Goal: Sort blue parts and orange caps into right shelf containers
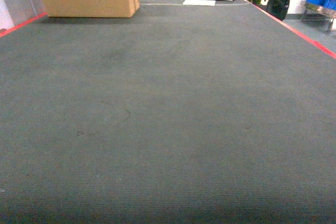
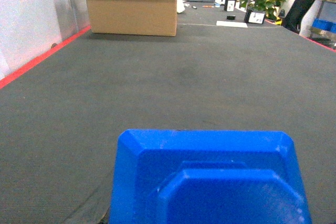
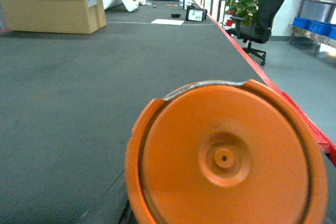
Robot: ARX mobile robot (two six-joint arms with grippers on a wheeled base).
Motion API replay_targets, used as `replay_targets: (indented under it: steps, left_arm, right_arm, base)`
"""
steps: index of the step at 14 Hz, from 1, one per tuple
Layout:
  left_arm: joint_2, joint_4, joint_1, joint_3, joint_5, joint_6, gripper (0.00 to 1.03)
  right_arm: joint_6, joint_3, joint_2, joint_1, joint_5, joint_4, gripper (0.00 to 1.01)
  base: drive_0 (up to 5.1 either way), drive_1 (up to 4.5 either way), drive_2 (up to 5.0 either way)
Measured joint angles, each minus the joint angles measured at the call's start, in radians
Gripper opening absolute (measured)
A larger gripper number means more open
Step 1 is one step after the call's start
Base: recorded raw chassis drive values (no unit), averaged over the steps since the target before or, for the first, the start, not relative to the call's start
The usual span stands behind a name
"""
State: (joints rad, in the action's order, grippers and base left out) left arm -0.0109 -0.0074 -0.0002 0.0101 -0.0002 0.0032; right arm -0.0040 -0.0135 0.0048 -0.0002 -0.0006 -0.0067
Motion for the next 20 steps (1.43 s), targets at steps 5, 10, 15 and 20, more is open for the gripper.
replay_targets:
  steps: [5, 10, 15, 20]
  left_arm:
    - [0.000, 0.000, 0.000, 0.000, 0.000, 0.000, 0.43]
    - [0.000, 0.000, 0.000, 0.000, -0.003, 0.000, 0.43]
    - [0.000, 0.000, 0.000, 0.000, -0.002, 0.000, 0.43]
    - [0.000, 0.000, 0.000, 0.000, -0.002, 0.000, 0.43]
  right_arm:
    - [0.000, 0.000, 0.000, 0.000, 0.000, 0.000, 0.43]
    - [0.000, 0.000, 0.000, 0.000, 0.000, 0.000, 0.43]
    - [0.000, 0.000, 0.000, 0.000, 0.000, 0.000, 0.43]
    - [0.000, 0.000, 0.000, 0.000, 0.000, 0.000, 0.43]
  base:
    - [0.0, 0.00, 0.0]
    - [-1.4, -1.38, -1.4]
    - [-1.6, -1.60, -1.6]
    - [-1.7, -1.67, -1.7]
